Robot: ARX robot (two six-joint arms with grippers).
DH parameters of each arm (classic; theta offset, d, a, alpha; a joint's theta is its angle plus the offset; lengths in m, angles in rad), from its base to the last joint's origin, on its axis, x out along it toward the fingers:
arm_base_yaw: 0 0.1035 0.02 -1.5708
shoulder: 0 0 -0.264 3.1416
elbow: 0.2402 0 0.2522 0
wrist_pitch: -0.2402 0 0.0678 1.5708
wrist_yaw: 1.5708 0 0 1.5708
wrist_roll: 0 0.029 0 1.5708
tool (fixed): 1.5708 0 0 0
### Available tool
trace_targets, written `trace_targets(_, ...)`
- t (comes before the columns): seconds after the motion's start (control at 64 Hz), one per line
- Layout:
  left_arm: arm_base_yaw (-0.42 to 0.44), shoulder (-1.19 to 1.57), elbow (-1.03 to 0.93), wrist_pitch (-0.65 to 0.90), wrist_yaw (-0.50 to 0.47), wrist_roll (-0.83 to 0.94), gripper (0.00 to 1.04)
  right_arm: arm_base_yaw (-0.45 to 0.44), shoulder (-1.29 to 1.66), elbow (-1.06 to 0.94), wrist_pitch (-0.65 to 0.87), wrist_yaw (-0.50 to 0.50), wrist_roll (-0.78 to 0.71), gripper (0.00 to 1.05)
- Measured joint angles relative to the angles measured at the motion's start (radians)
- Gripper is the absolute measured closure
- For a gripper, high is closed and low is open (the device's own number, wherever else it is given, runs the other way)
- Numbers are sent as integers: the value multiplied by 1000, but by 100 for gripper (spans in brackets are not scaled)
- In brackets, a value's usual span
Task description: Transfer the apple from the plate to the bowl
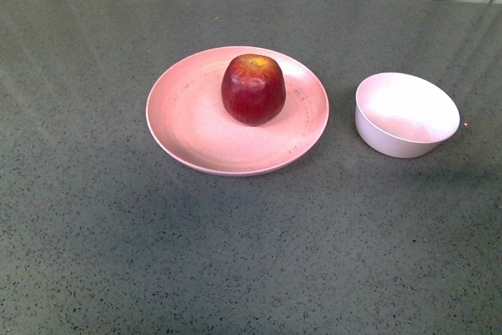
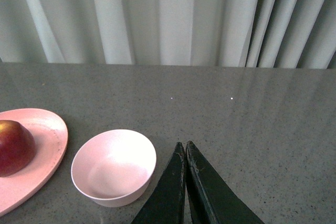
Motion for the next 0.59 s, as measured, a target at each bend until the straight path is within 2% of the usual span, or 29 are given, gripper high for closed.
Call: trace_targets(0.594,0,0,0,0,0,0,9,0,-442,-23,-387,1,0,103)
